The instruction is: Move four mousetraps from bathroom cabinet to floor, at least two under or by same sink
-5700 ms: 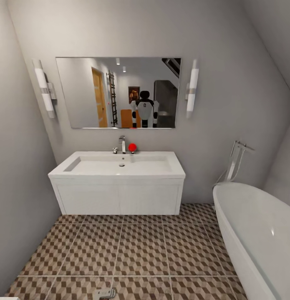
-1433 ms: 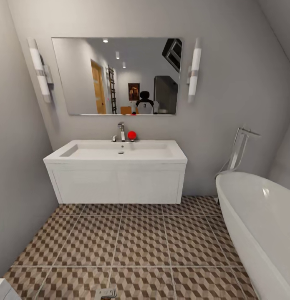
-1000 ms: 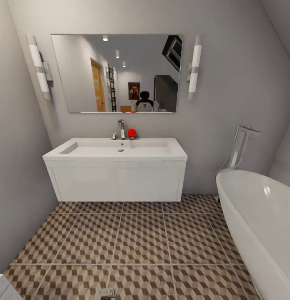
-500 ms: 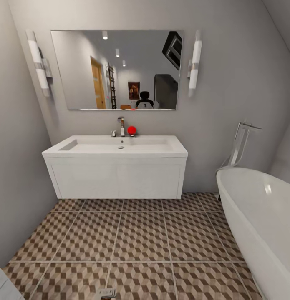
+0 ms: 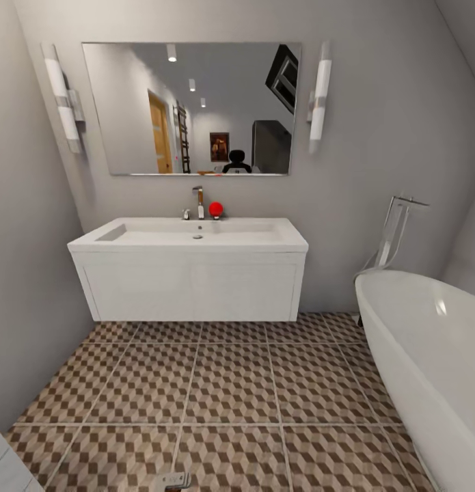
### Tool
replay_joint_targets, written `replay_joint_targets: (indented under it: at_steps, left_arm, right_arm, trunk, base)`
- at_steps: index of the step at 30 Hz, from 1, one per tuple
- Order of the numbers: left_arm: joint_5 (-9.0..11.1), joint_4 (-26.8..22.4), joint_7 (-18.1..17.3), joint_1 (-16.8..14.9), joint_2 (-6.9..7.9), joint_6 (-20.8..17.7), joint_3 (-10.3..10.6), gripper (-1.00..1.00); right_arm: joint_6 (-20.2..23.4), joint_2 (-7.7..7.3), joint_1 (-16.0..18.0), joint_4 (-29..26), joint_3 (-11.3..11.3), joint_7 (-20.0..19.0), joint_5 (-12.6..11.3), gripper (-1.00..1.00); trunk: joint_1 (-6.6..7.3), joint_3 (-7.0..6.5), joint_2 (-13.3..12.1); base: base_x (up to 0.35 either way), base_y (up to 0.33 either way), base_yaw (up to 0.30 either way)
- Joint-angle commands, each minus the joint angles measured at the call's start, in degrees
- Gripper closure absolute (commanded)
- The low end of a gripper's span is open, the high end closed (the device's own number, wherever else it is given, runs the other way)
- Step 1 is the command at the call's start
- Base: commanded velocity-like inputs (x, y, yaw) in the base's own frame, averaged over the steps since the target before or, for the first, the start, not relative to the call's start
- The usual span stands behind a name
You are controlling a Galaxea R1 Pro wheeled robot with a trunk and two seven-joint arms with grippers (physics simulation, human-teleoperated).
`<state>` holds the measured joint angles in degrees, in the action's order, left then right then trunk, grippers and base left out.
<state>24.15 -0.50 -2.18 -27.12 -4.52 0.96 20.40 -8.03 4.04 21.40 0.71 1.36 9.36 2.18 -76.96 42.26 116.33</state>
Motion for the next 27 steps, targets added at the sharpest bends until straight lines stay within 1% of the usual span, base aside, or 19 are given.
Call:
replay_joint_targets:
  at_steps: [1, 27]
  left_arm:
    - [0.37, 0.06, -0.02, -0.04, -0.01, 0.10, 0.46, 1.00]
    - [0.32, 0.06, -0.02, -0.05, -0.01, 0.10, 0.44, 1.00]
  right_arm:
    - [-0.14, 0.01, 0.05, 0.08, 0.13, 0.22, 0.15, 1.00]
    - [-0.12, 0.00, 0.05, 0.08, 0.13, 0.22, 0.15, 1.00]
  trunk:
    - [-0.22, 0.24, 0.44]
    - [-5.93, 4.91, 10.87]
  base:
    - [0.000, 0.000, 0.000]
    - [0.000, 0.000, 0.000]
